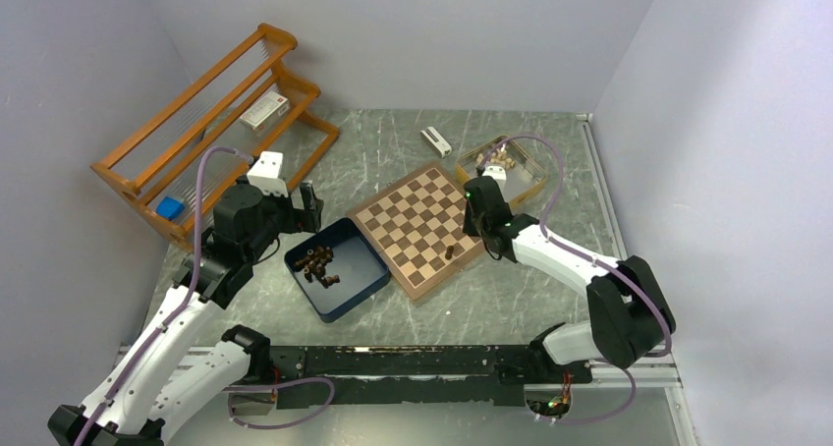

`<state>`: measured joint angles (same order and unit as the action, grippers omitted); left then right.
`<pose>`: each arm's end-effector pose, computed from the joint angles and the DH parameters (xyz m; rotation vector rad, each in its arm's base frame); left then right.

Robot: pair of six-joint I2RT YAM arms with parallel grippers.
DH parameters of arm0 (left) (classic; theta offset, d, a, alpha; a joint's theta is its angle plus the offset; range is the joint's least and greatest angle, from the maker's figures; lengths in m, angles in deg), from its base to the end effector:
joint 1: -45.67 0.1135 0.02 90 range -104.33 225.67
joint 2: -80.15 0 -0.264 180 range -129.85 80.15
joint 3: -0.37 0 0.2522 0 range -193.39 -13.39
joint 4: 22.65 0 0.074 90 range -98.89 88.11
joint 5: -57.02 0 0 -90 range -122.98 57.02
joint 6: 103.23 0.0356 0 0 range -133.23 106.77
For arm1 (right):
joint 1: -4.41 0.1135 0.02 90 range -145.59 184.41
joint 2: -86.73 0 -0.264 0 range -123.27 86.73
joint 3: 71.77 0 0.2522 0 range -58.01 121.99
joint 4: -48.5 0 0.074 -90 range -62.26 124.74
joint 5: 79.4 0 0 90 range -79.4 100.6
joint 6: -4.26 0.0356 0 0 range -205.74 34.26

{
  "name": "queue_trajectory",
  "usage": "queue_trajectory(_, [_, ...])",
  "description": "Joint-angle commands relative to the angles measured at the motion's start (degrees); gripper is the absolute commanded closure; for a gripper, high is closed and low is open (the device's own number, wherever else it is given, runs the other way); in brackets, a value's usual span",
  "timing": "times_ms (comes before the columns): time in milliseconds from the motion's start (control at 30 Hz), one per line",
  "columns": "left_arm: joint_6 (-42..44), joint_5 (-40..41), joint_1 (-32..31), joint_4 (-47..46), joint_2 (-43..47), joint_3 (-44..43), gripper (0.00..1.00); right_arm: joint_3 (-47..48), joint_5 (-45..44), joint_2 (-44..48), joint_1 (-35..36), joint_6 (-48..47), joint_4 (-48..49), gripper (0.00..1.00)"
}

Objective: Set up the chess pieces on the board
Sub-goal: Place the chess piece on the chessboard.

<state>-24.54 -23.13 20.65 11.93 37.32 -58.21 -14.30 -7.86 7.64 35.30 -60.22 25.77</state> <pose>0.1588 -0.0674 0.3262 0.1105 1.9001 -0.2682 0.2474 0.1349 0.2045 0.0493 2.2985 0.1278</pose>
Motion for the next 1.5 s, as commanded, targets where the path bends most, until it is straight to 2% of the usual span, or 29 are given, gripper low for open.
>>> queue_trajectory(0, [0.5,-1.0,-0.3,-1.9,0.2,-0.2,0.02,-1.2,-0.9,-0.8,-0.7,1.1,3.3,0.87])
queue_trajectory(633, [0.5,-1.0,-0.3,-1.7,0.2,-0.4,0.03,-3.5,-2.6,-2.9,-0.9,1.5,6.6,0.86])
queue_trajectory(1467, [0.4,-0.7,-0.3,-1.7,0.6,-0.4,0.03,-2.0,-2.7,-5.6,-1.0,1.3,6.1,0.84])
